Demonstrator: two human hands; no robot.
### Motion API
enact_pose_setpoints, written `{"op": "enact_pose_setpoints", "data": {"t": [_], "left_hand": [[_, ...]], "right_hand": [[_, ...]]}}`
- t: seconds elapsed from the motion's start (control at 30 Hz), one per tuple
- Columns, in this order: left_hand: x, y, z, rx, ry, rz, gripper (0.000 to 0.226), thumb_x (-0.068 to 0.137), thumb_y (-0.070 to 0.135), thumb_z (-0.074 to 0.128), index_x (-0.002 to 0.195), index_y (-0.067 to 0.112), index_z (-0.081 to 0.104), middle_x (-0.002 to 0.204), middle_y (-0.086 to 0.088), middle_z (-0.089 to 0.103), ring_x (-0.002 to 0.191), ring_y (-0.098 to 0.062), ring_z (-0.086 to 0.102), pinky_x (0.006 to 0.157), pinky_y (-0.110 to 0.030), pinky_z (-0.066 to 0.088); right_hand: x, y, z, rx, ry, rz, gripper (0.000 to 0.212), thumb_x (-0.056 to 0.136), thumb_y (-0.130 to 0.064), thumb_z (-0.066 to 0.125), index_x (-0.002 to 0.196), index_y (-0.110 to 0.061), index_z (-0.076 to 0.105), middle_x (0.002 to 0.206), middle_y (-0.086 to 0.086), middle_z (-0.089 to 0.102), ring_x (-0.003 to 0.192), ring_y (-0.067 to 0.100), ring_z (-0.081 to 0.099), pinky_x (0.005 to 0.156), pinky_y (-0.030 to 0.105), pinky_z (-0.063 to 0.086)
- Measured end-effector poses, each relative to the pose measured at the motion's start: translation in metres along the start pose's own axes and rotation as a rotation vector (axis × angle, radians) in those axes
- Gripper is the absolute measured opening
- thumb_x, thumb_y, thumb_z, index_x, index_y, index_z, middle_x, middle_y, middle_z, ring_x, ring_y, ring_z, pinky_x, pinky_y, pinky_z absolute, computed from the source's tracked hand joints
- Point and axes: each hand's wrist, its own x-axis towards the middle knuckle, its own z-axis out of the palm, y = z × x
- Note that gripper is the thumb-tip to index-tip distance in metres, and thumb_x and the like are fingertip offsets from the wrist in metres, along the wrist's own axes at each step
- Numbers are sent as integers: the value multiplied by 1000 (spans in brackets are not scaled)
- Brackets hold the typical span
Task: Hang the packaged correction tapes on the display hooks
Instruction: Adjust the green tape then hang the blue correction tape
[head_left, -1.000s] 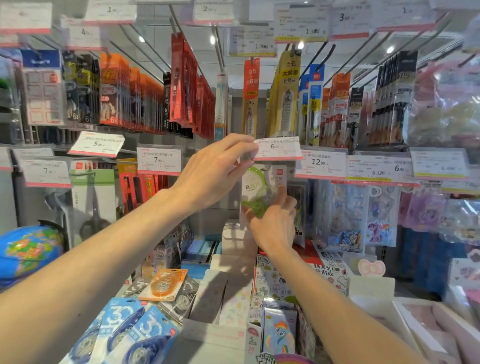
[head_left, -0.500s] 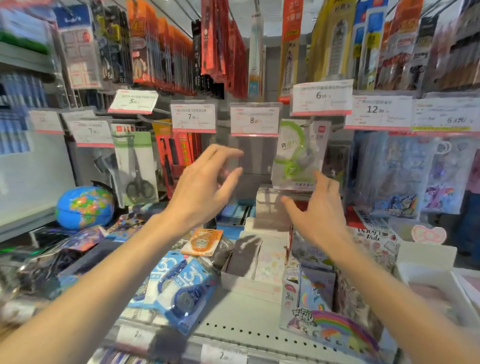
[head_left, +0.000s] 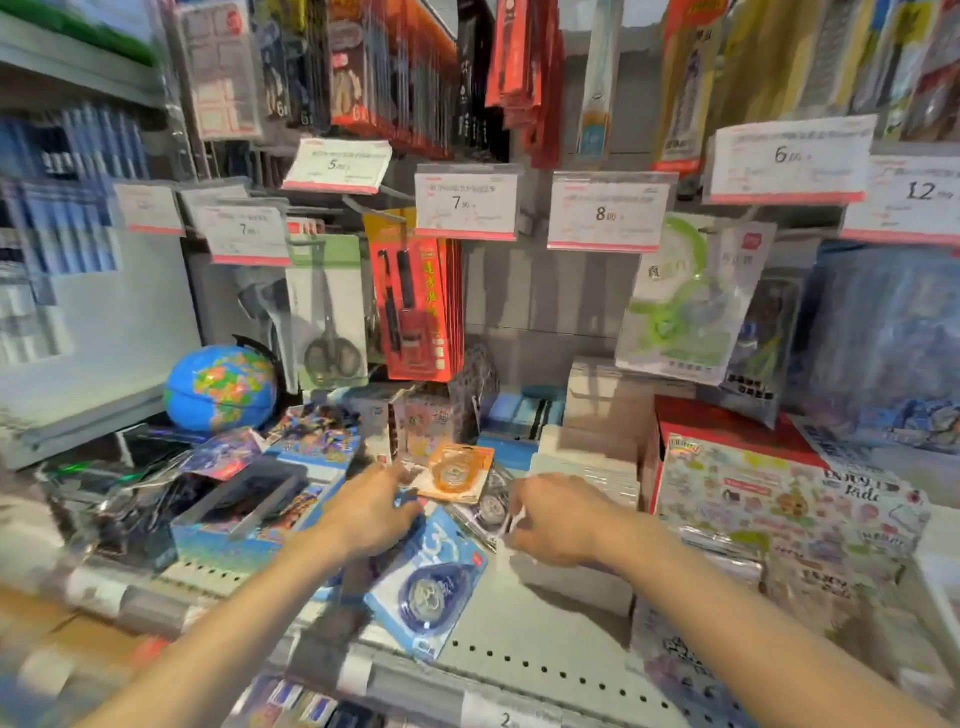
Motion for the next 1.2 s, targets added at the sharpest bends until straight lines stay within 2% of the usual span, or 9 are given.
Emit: {"op": "enact_pose_setpoints", "data": {"t": [0.17, 0.23, 0.33, 0.57, 0.7, 0.83, 0.93, 1.1, 1.2], "left_hand": [[-9, -10, 10, -30, -28, 31, 20, 87, 41, 68, 96, 25, 61, 89, 7, 64, 91, -21, 65, 78, -36, 51], [-11, -11, 9, -52, -65, 32, 23, 84, 43, 72, 94, 26, 59, 83, 7, 67, 86, -19, 65, 76, -36, 52], [-12, -7, 8, -88, -120, 41, 26, 83, 39, 75, 98, 24, 60, 74, 11, 59, 80, -19, 60, 73, -35, 47], [-13, -1, 5, -217, -160, -46, 20, 82, 21, 77, 98, 16, 65, 95, 1, 69, 99, -22, 66, 87, -35, 53], [-19, 1, -4, -332, -182, -72, 20, 86, 16, 74, 102, 12, 62, 85, 0, 59, 81, -19, 59, 71, -28, 46], [-28, 0, -19, -557, -171, -113, 14, 88, 11, 73, 90, 14, 59, 76, -3, 60, 58, -13, 54, 56, -25, 41], [-37, 13, -33, -745, -115, -106, 13, 91, 8, 70, 100, 9, 61, 72, 0, 64, 52, -7, 57, 58, -26, 46], [-52, 55, -45, -911, 34, -40, 15, 90, 6, 70, 103, 4, 63, 72, -5, 69, 57, -14, 57, 65, -28, 50], [-59, 84, -51, -1006, 94, -28, 10, 91, 3, 68, 96, 9, 63, 71, -8, 62, 56, -15, 51, 70, -34, 49]], "right_hand": [[10, -23, 34, 103, -186, -44, 44, 87, -42, 64, 118, -10, 61, 115, 12, 65, 105, 34, 61, 90, 42, 51], [11, -28, 45, 164, -205, -18, 46, 84, -45, 64, 115, -12, 60, 110, 12, 65, 101, 33, 62, 90, 44, 52], [13, -35, 53, 332, -226, 19, 43, 87, -39, 67, 120, -14, 55, 97, 5, 64, 87, 25, 62, 86, 36, 53], [13, -37, 69, 780, -295, 144, 41, 93, -17, 67, 127, -14, 43, 77, 9, 64, 62, 20, 61, 76, 44, 58], [8, -42, 66, 862, -218, 129, 44, 92, -19, 66, 128, -16, 40, 71, 6, 61, 59, 22, 58, 77, 45, 57], [3, -42, 58, 881, -65, 80, 59, 89, -25, 66, 140, -22, 37, 75, -5, 56, 66, 23, 60, 74, 43, 57], [-8, -36, 43, 814, 122, 2, 66, 86, -37, 67, 145, -30, 37, 83, -14, 52, 75, 8, 56, 77, 29, 49], [-40, -14, 11, 770, 371, -67, 62, 80, -44, 63, 138, -36, 42, 99, -11, 55, 83, 8, 51, 89, 40, 53], [-64, 7, -10, 720, 436, -96, 49, 87, -41, 66, 133, -35, 49, 105, -12, 54, 87, 2, 54, 88, 28, 49]]}}
